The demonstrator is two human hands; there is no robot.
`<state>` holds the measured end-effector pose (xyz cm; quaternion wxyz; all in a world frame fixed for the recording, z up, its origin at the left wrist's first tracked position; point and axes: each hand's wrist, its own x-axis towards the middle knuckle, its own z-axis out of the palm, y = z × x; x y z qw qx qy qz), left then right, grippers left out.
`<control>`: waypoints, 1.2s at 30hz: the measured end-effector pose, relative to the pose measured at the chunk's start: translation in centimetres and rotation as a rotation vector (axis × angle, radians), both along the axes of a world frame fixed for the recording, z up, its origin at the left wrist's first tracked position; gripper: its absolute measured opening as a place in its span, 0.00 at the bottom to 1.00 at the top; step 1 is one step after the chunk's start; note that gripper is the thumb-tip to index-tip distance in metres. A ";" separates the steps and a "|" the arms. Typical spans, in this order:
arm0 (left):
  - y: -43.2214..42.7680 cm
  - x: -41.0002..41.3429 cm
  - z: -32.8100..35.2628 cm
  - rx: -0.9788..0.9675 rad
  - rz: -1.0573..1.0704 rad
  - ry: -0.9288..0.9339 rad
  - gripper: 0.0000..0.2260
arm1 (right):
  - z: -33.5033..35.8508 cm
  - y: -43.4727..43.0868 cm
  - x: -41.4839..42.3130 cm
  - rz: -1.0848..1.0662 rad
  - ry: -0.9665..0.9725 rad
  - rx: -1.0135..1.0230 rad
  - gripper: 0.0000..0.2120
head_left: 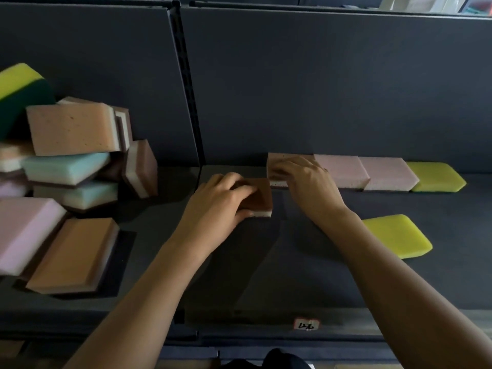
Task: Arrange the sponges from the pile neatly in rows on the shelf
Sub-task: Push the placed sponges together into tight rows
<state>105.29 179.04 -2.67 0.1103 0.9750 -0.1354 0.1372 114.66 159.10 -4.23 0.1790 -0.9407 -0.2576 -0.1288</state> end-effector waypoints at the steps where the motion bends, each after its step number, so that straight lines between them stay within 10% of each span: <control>1: 0.1 0.2 0.0 0.001 0.017 -0.004 0.21 | -0.1 0.0 0.1 -0.001 -0.004 -0.005 0.23; 36: -2.1 6.3 -0.3 -0.017 0.137 0.088 0.22 | 0.1 -1.1 0.5 0.075 0.075 -0.002 0.30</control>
